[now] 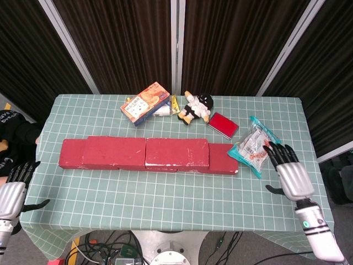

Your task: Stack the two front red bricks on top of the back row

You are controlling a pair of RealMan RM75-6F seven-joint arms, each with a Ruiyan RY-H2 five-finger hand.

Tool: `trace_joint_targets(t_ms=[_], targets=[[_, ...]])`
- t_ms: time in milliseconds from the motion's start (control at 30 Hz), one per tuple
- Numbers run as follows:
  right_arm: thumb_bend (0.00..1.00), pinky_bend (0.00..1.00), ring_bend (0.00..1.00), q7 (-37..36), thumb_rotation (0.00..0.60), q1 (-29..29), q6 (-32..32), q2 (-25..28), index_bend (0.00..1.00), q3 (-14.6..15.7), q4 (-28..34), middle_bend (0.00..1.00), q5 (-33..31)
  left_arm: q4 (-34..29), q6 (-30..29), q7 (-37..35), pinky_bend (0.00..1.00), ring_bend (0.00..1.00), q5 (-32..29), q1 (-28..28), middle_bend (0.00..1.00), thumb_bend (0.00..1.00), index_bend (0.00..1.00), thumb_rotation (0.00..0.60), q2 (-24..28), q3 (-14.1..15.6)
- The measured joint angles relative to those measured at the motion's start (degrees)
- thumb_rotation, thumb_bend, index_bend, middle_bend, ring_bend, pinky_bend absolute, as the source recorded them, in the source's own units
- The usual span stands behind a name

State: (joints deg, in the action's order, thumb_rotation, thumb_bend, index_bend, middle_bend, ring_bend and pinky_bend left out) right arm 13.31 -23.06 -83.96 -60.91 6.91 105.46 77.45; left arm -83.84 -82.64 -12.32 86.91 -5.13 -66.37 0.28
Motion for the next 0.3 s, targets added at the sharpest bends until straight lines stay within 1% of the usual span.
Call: trace_joint_targets(t_ms=[100, 200, 300], targets=[[0.0, 0.0, 0.0, -1.34, 0.6, 6.21, -6.11, -2.18, 0.0, 2.27, -5.68, 0.0, 3.61, -0.13, -1.47, 1.01, 0.0, 0.0, 0.87, 0.28, 0.0, 0.0, 0.04, 0.6, -0.28, -0.05], [0.0, 0.0, 0.0, -4.18, 0.6, 11.45, -10.4, -4.43, 0.0, 3.77, -11.19, 0.0, 6.23, -0.08, -3.0, 2.66, 0.0, 0.0, 1.5, 0.76, 0.0, 0.0, 0.04, 0.6, -0.77, -0.1], [0.0, 0.0, 0.0, -7.42, 0.6, 15.55, -13.42, -6.34, 0.0, 4.34, -15.57, 0.0, 7.95, 0.14, -4.72, 4.17, 0.0, 0.0, 2.08, 1.47, 0.0, 0.0, 0.04, 0.6, -1.57, -0.07]])
